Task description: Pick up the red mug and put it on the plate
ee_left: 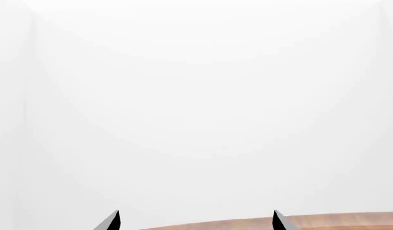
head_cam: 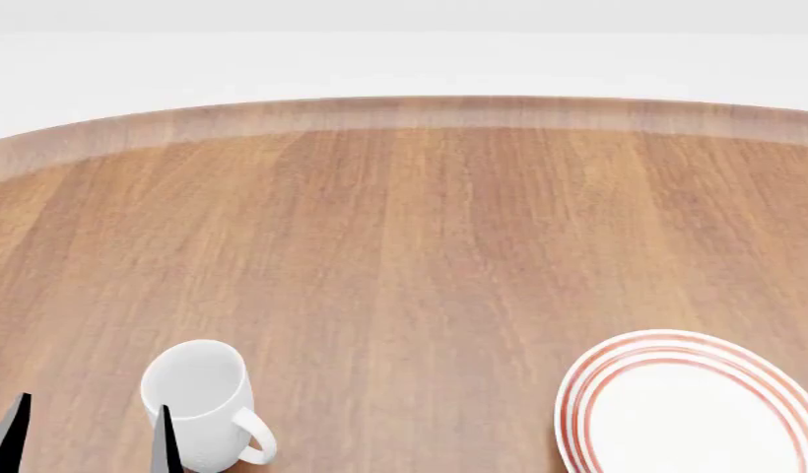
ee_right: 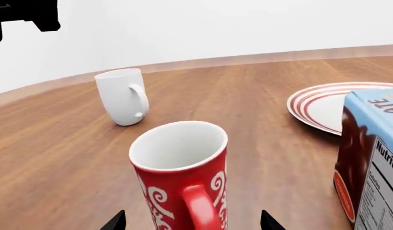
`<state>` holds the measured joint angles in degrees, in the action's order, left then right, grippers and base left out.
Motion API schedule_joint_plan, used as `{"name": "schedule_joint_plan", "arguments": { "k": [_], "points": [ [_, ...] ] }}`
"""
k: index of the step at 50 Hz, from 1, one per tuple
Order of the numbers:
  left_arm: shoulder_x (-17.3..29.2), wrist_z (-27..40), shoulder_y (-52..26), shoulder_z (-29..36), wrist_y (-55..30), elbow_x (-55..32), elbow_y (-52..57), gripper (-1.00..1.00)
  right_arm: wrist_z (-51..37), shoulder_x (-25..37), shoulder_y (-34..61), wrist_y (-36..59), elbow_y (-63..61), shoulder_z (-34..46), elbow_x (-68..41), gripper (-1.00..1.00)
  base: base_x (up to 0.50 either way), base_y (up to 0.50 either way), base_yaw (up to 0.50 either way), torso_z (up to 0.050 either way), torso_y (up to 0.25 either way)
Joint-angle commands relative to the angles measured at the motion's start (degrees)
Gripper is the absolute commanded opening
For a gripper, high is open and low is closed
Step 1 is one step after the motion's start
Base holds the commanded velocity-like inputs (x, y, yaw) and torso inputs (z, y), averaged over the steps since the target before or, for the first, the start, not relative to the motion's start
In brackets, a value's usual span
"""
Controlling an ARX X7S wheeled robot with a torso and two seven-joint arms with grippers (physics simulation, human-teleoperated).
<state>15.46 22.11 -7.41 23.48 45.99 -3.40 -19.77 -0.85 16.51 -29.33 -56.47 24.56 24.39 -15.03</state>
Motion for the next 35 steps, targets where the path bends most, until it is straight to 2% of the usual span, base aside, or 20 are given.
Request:
{"name": "schedule_joint_plan", "arguments": {
  "k": [1,7,14,20,33,34,35],
  "points": [
    [0.10,0.13,-0.02,0.17,-0.10,-0.10,0.06,1.00,1.70,-1.09,1.32,-1.67,4.25,-0.46,-1.14,1.00,0.00,0.00,0.00,0.000,0.000],
    [0.14,0.21,-0.06,0.24,0.01,-0.07,0.00,1.00,4.85,-2.69,2.23,-3.28,7.71,-1.78,-2.02,1.00,0.00,0.00,0.00,0.000,0.000],
    [0.17,0.32,-0.11,0.32,0.18,-0.06,-0.09,1.00,22.58,-11.38,4.90,-3.45,15.53,-17.20,-2.10,1.00,0.00,0.00,0.00,0.000,0.000],
    [0.23,0.34,-0.12,0.42,0.12,-0.15,-0.06,1.00,32.90,-16.26,7.60,-3.47,19.82,-28.52,-0.04,1.00,0.00,0.00,0.00,0.000,0.000],
    [0.29,0.55,-0.20,0.56,0.36,-0.06,-0.18,1.00,32.64,-16.44,6.45,-3.50,18.50,-28.26,0.44,1.00,0.00,0.00,0.00,0.000,0.000],
    [0.30,0.54,-0.21,0.58,0.41,-0.06,-0.21,1.00,32.77,-16.45,6.49,-3.50,18.66,-28.13,0.23,-1.00,0.00,0.00,0.00,0.000,0.000],
    [0.32,0.51,-0.22,0.62,0.40,-0.10,-0.21,1.00,32.45,-16.44,6.07,-3.50,18.15,-28.03,0.55,-1.00,0.00,0.00,0.00,0.000,0.000]
  ]
}}
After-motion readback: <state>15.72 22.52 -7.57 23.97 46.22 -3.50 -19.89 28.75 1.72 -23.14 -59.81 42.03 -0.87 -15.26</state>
